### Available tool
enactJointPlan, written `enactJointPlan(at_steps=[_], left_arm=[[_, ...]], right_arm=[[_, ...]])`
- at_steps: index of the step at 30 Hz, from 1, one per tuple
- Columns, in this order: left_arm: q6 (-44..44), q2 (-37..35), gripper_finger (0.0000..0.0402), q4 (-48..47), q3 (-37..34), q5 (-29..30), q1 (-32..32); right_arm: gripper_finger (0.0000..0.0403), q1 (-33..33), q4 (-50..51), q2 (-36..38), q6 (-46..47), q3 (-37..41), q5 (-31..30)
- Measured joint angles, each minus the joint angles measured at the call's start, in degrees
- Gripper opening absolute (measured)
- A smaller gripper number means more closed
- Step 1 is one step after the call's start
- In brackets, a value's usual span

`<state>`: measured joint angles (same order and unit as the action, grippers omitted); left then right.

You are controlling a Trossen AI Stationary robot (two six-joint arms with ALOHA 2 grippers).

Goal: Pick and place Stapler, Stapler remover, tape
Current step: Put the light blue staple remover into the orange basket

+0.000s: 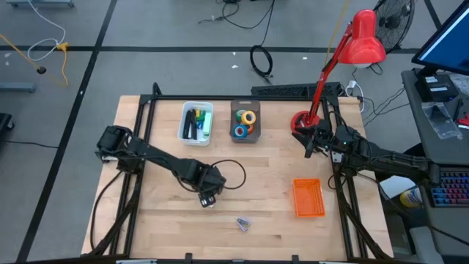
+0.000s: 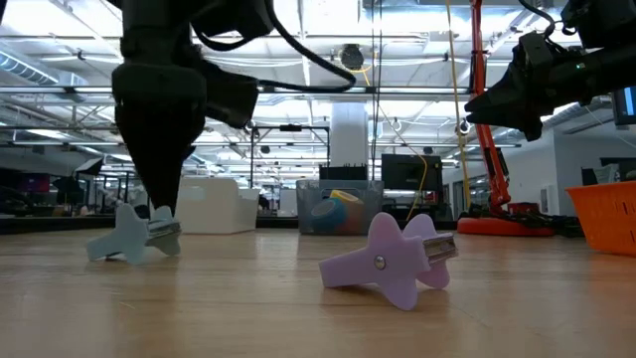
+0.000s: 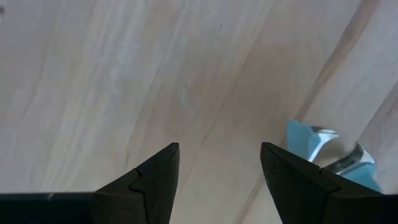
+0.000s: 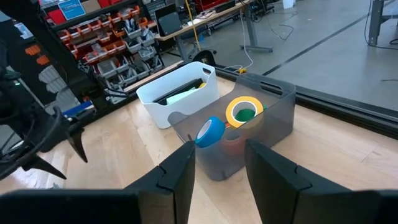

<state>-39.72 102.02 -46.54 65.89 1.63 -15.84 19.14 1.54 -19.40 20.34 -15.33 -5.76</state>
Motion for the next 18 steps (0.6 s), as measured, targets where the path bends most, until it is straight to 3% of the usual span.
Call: enactJointPlan(at_steps=[10, 18], left_arm=[[6.26, -6.43, 0.0230, 0.93, 0.01, -2.25, 1.57], [12.86, -5.41, 0.0230, 6.80, -1.79, -3.43, -1.12]], right_arm=[[0.0130, 0.00, 0.00, -0.02, 0.01, 0.00, 0.00], [0.0130, 0.00, 0.02, -0.02, 0.02, 0.00, 0.02]])
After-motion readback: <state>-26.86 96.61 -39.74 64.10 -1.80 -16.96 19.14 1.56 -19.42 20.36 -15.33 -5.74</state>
